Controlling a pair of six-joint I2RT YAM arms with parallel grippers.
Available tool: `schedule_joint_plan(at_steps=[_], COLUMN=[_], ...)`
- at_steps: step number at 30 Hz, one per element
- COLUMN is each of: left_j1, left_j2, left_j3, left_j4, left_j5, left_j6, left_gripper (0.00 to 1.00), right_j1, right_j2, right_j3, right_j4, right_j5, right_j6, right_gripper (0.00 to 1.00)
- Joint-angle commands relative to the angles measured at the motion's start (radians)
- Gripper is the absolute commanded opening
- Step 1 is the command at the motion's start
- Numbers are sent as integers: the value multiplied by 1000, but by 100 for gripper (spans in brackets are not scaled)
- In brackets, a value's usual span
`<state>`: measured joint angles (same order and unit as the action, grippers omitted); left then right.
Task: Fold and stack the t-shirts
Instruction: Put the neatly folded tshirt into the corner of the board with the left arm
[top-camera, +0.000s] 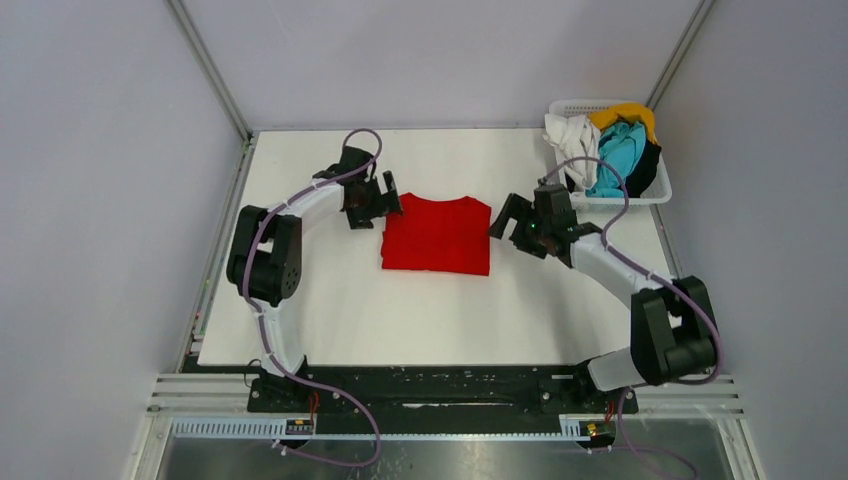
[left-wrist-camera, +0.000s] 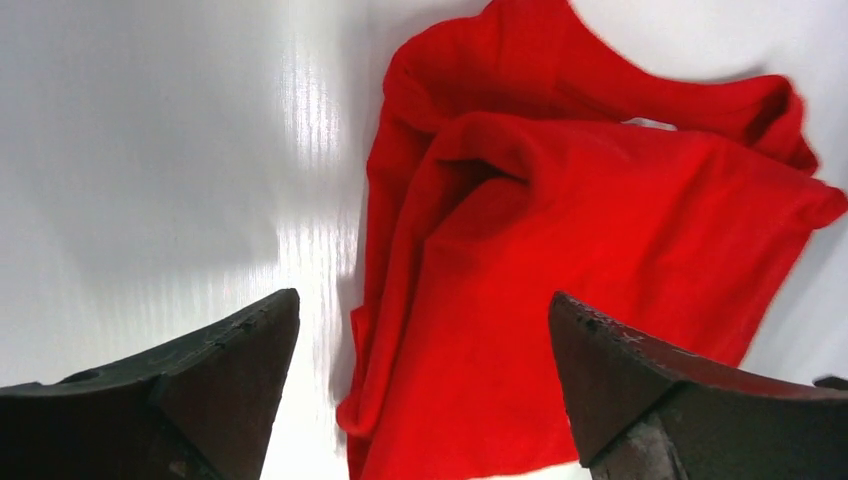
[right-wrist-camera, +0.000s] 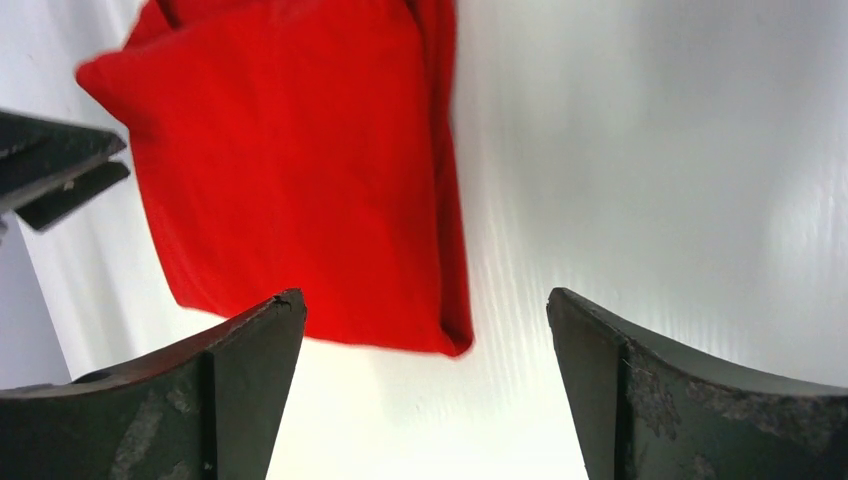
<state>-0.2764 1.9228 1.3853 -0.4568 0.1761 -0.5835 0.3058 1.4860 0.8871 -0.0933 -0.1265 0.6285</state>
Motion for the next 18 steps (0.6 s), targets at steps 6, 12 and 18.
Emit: schedule_joint_plan(at_steps=[6,12,18], left_j1=[-53,-86,-58], left_j2=[197,312,343], left_j3=[133,306,540], left_j4=[-11,-135,-307], left_j5=[40,-79,-442], left_j6=[54,61,123], left_gripper=[66,0,0], right_j1=[4,3,3], right_j2=[-211,-279,-335], right_j3=[-152,-171,-186], right_j4=[15,-22,-54], right_j5=[-11,28,120], right_j6=[-38,-68,-110], right_gripper=[100,99,100])
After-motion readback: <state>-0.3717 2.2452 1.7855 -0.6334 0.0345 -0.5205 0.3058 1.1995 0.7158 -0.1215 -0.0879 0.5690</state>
